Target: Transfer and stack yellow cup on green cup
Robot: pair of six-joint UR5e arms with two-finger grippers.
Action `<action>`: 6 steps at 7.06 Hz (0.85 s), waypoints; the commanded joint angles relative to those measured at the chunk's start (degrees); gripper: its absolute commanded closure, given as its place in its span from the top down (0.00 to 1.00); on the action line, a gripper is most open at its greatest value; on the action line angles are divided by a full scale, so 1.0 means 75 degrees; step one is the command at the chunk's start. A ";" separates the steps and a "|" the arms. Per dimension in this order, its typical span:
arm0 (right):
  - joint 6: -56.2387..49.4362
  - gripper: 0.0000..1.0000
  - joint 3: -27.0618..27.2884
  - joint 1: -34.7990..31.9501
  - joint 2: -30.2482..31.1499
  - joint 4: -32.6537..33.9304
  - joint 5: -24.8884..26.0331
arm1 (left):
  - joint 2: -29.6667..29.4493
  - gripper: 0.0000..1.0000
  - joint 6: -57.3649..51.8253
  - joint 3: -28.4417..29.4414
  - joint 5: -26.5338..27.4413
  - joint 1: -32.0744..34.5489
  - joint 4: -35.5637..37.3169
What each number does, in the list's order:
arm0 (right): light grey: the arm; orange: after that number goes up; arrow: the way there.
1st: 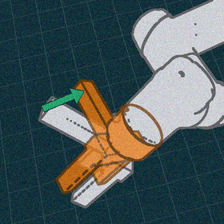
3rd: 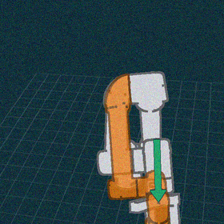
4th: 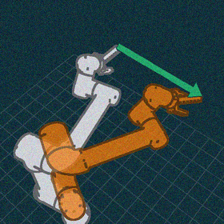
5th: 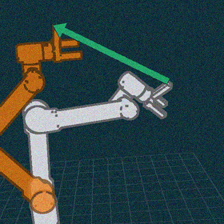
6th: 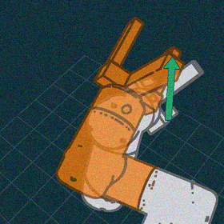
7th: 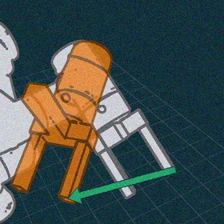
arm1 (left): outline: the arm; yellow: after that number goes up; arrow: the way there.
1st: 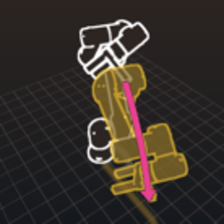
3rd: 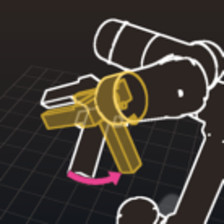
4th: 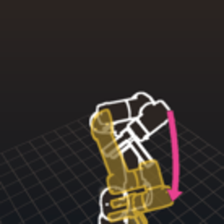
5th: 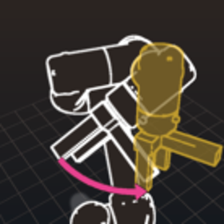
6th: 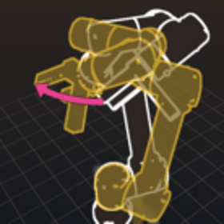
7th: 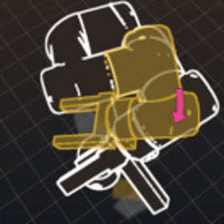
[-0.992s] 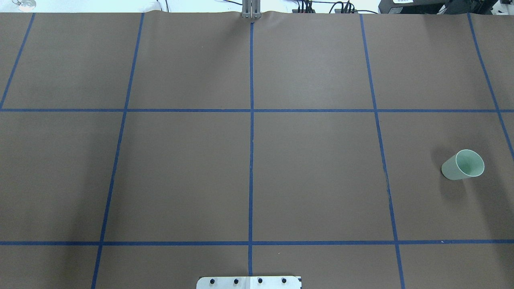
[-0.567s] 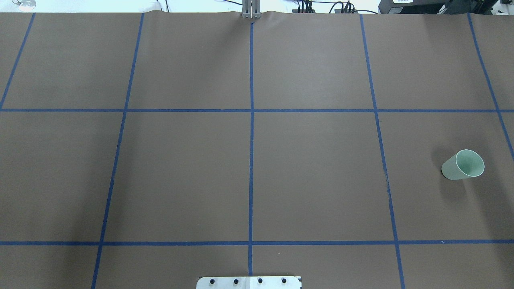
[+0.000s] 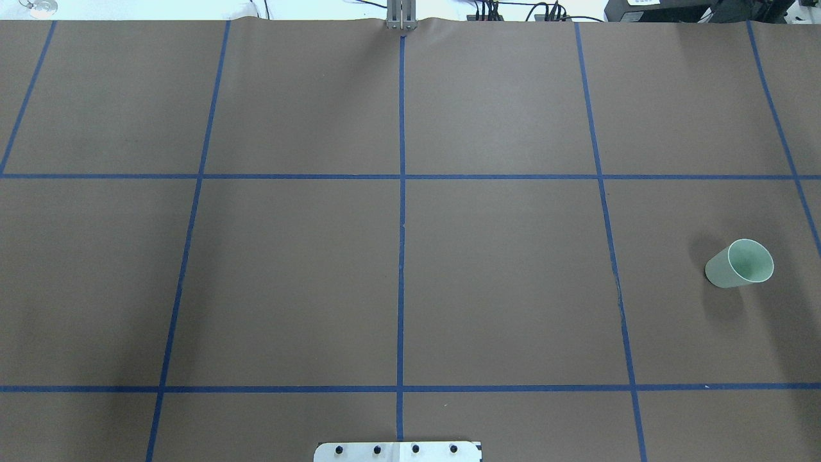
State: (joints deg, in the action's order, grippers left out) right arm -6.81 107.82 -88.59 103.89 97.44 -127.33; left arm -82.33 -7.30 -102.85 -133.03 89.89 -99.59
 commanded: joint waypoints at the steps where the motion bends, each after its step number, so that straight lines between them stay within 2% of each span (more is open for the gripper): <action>1: -0.0006 1.00 -0.0091 0.0000 0.0023 0.0004 -0.0062 | -0.0296 1.00 0.0410 0.0025 -0.0063 0.0002 -0.0151; 3: 0.0006 1.00 -0.0244 0.0012 -0.0035 -0.0007 -0.0027 | -0.0285 1.00 0.0805 -0.0032 -0.0052 0.0014 -0.0151; 5: 0.0053 1.00 -0.0244 0.0012 -0.0117 -0.0147 -0.0038 | -0.0180 1.00 0.1416 -0.0045 -0.0064 0.0002 -0.1386; 6: 0.0053 1.00 -0.0267 0.0012 -0.0106 -0.0484 -0.0050 | -0.0261 1.00 0.1940 -0.0103 -0.0075 -0.0009 -0.1637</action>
State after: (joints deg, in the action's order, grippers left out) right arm -6.48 105.94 -88.51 103.18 96.08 -127.61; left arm -84.03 3.37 -103.27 -133.52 89.90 -108.29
